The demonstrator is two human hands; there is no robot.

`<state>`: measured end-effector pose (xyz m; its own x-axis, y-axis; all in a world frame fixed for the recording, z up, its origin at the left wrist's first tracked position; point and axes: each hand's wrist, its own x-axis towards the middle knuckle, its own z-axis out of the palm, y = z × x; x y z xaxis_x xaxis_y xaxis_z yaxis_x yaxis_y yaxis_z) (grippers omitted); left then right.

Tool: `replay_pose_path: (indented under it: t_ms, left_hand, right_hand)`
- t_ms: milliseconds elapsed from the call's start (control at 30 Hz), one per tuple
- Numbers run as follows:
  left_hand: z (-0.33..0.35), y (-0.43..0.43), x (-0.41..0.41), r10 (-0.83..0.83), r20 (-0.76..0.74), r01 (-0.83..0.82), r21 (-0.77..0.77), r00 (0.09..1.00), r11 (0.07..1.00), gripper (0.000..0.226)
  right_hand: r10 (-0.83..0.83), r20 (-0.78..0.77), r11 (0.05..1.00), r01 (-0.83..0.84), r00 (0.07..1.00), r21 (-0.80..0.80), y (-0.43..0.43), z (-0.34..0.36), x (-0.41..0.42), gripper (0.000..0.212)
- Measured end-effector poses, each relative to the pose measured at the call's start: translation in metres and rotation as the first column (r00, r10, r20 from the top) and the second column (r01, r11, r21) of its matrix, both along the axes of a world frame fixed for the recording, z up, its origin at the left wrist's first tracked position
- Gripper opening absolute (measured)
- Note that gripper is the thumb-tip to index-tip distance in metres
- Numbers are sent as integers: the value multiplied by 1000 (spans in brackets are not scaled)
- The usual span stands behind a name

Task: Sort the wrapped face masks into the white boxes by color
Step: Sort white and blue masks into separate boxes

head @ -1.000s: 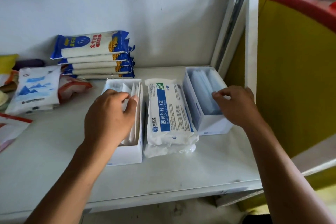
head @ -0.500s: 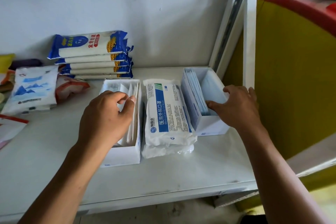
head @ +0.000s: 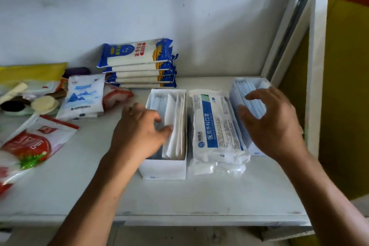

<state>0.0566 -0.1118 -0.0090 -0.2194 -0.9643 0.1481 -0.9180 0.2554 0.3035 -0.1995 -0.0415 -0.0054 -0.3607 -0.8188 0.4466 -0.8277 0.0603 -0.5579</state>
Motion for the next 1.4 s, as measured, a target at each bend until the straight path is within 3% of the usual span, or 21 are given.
replay_pose_path:
  t_ms: [67,133,233,433,700,900,1067,1300,1400]
  left_hand:
    - [0,7,-6,-2,111,4,-18,994,1000,44]
    - [2,12,-11,-15,161,16,-7,987,1000,45]
    - [2,16,-15,-29,165,28,12,986,1000,39]
    - [1,22,-21,47,181,-44,-20,982,999,40]
    - [9,19,-27,181,147,-181,-17,972,983,11]
    - [5,15,-26,100,131,-92,-61,986,994,23]
    - [-4,9,-26,13,46,-9,-88,999,996,19]
    - [-6,7,-27,21,115,-20,-11,993,1000,38]
    - [-7,7,-30,80,130,-77,-28,988,997,31]
  right_hand:
    - [273,-6,962,-273,962,0,5,-2,28,29]
    - [507,-14,861,-506,862,56,8,-10,52,32]
    - [653,-37,747,-635,756,196,9,-24,73,45]
    - [580,-54,797,-553,813,245,6,-28,73,41]
    - [566,-6,804,-551,824,225,7,-33,75,43]
    - [566,-4,804,-552,824,220,7,-33,74,39]
    - [571,-2,803,-558,821,209,6,-32,75,37]
    - [576,6,803,-567,818,184,7,-32,73,31]
    - [579,-1,803,-569,816,178,7,-32,73,31]
